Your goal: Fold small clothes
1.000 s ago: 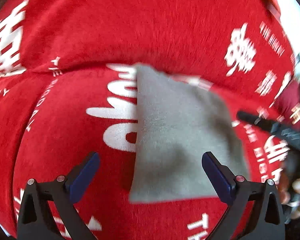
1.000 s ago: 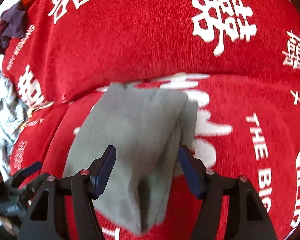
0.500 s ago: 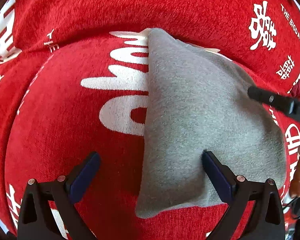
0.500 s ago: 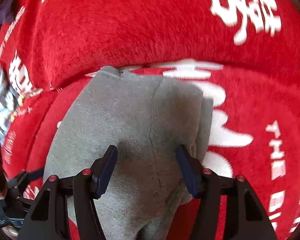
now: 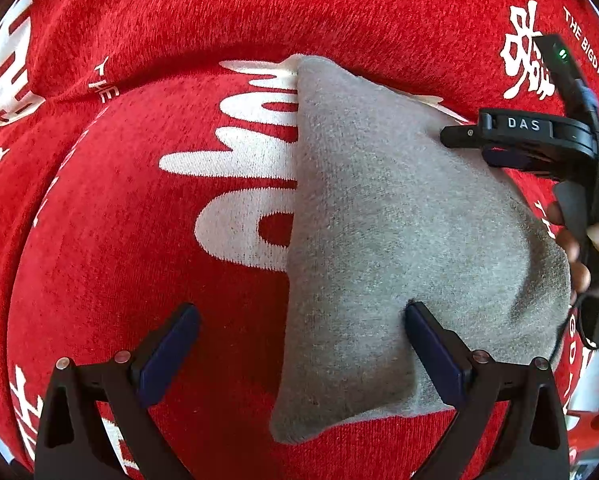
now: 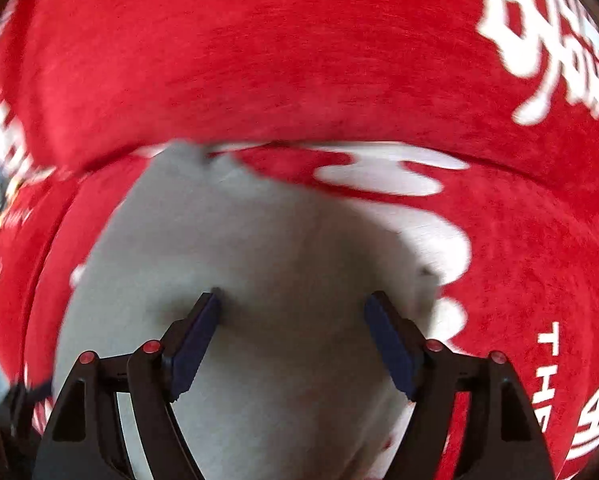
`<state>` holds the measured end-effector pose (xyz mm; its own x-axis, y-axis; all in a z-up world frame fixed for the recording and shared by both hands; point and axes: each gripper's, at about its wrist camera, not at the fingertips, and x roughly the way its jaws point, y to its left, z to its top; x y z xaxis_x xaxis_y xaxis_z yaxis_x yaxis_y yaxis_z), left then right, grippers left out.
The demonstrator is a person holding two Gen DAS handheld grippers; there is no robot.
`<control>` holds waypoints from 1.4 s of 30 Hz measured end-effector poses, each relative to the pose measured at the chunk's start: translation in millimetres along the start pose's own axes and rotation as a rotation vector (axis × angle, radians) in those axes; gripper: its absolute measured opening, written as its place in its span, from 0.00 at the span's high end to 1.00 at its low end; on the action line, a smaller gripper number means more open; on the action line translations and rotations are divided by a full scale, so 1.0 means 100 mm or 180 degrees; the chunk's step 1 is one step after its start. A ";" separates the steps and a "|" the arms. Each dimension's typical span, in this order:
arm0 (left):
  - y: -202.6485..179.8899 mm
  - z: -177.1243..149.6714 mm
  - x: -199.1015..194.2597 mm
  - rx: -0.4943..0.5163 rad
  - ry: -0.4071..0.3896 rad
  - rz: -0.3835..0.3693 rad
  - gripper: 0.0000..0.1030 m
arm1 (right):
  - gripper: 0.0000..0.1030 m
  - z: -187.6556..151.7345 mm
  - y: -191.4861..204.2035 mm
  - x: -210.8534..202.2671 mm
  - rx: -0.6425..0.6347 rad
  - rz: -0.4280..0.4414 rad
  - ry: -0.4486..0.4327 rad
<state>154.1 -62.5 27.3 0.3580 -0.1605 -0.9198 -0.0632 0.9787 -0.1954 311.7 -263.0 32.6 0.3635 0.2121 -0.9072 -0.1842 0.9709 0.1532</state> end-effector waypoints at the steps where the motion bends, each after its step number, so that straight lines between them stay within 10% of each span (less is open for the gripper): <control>1: 0.00 0.00 0.00 -0.0008 0.0000 0.0010 0.00 | 0.24 0.03 -0.06 0.03 0.0042 0.0049 0.0014; 7: 0.00 0.11 -0.18 0.0028 -0.0086 -0.0005 0.00 | 0.24 -0.03 -0.17 -0.29 0.0172 -0.0211 -0.0281; 18: -0.11 0.56 0.13 0.0076 -0.0024 0.0297 0.00 | 0.23 -0.95 0.28 -0.87 -0.0773 0.0687 -0.0442; 22: -0.09 0.54 0.07 0.0056 -0.0002 0.0228 0.00 | 0.22 -1.24 0.22 -0.51 -0.1023 0.0195 -0.0242; 26: -0.04 0.58 -0.17 0.0086 -0.0220 0.0206 0.00 | 0.20 -1.24 -0.13 -0.62 -0.0415 0.0543 -0.0213; 34: 0.05 0.78 -0.03 -0.0247 -0.0106 0.0059 0.00 | 0.19 -1.23 0.40 -1.20 -0.0926 0.0749 -0.0873; 42: 0.02 1.12 0.19 -0.0141 0.0064 0.0220 0.00 | 0.20 -1.18 0.37 -0.69 -0.0864 0.0856 -0.0444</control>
<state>264.7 -49.2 47.6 0.3326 -0.0958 -0.9382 -0.1283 0.9810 -0.1457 172.0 -255.3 54.3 0.3863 0.4856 -0.7842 -0.5171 0.8180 0.2518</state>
